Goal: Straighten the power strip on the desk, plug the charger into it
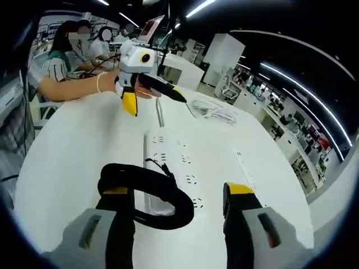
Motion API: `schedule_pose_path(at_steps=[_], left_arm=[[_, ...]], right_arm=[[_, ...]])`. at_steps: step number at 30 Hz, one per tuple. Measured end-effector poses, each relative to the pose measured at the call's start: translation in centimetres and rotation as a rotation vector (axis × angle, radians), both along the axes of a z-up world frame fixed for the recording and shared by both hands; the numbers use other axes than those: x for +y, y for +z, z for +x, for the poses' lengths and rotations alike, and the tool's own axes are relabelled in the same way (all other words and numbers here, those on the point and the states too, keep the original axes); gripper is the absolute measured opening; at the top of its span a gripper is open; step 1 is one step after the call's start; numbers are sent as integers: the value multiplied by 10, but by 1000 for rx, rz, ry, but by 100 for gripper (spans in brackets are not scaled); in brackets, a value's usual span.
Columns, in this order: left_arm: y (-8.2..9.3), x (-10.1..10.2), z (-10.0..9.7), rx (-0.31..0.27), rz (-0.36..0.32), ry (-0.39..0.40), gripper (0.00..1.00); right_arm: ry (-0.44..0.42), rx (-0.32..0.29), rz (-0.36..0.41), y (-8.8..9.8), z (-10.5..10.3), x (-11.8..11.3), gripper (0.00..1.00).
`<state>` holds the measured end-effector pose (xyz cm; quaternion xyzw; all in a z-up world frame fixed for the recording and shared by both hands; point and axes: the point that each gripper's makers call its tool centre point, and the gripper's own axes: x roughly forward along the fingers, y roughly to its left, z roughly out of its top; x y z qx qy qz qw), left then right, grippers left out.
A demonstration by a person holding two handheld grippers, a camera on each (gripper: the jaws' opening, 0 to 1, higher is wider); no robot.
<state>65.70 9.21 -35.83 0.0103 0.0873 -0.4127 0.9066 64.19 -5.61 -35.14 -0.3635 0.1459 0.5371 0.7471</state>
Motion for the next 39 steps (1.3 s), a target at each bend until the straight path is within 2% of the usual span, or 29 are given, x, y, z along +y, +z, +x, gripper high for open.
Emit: schedule_pose_path(at_steps=[6, 13, 19, 24, 31, 35, 36, 38, 39], left_arm=[[-21, 1, -1, -32, 214, 0, 96], [-31, -13, -8, -38, 291, -72, 98], [-34, -16, -12, -43, 313, -85, 98], [-33, -14, -11, -35, 299, -73, 97], [-31, -12, -11, -35, 290, -67, 97], [-31, -12, -13, -37, 290, -67, 97], [-31, -13, -13, -37, 289, -67, 97], [-32, -13, -13, -38, 289, -68, 97], [-32, -13, -13, -38, 291, -68, 97]], right_arm=[[22, 19, -61, -6, -7, 3, 53], [35, 61, -141, -15, -14, 6, 44], [28, 96, -190, -19, -17, 7, 40], [18, 107, -241, -22, -17, 7, 39], [25, 110, -314, -25, -17, 6, 31], [26, 103, -351, -26, -14, 5, 28], [24, 95, -360, -26, -13, 5, 27], [32, 43, -413, -27, -10, 3, 25], [26, 51, -410, -29, -12, 4, 25]])
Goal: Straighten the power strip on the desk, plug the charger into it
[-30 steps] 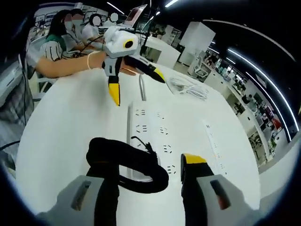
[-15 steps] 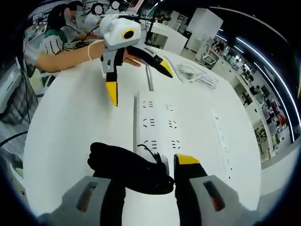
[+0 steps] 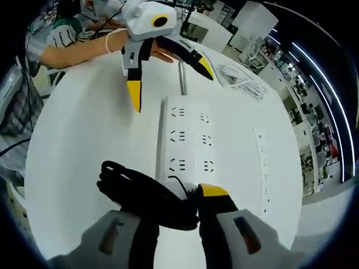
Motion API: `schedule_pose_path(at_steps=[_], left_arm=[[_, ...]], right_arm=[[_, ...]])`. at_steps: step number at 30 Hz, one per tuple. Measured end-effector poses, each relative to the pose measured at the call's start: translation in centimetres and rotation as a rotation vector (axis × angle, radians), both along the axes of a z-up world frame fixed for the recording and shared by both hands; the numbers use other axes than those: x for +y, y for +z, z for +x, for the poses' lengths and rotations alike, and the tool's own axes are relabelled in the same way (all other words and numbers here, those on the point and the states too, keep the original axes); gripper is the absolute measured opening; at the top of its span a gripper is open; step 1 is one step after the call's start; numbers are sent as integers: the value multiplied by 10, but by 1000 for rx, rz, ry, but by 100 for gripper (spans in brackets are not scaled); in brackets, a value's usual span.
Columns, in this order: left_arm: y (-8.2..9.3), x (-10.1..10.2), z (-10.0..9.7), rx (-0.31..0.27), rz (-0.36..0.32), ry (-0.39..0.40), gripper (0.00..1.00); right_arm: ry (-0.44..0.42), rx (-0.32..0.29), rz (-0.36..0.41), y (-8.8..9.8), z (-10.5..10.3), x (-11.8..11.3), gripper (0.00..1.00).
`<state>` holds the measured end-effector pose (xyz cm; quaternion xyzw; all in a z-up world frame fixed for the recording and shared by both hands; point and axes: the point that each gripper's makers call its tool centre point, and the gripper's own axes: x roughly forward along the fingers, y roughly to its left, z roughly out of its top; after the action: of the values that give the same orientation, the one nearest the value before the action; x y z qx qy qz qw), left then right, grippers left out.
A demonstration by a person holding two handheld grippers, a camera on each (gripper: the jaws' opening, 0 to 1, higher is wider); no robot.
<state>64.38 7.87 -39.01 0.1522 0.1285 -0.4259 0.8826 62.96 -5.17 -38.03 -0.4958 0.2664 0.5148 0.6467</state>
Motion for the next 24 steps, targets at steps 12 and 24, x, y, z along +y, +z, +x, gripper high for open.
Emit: schedule_pose_path(at_steps=[12, 24], left_arm=[[-1, 1, 4, 7, -3, 5, 97], [-4, 10, 12, 32, -49, 42, 97]], right_arm=[[-103, 51, -147, -3, 2, 0, 24], [-184, 266, -291, -10, 0, -3, 23]])
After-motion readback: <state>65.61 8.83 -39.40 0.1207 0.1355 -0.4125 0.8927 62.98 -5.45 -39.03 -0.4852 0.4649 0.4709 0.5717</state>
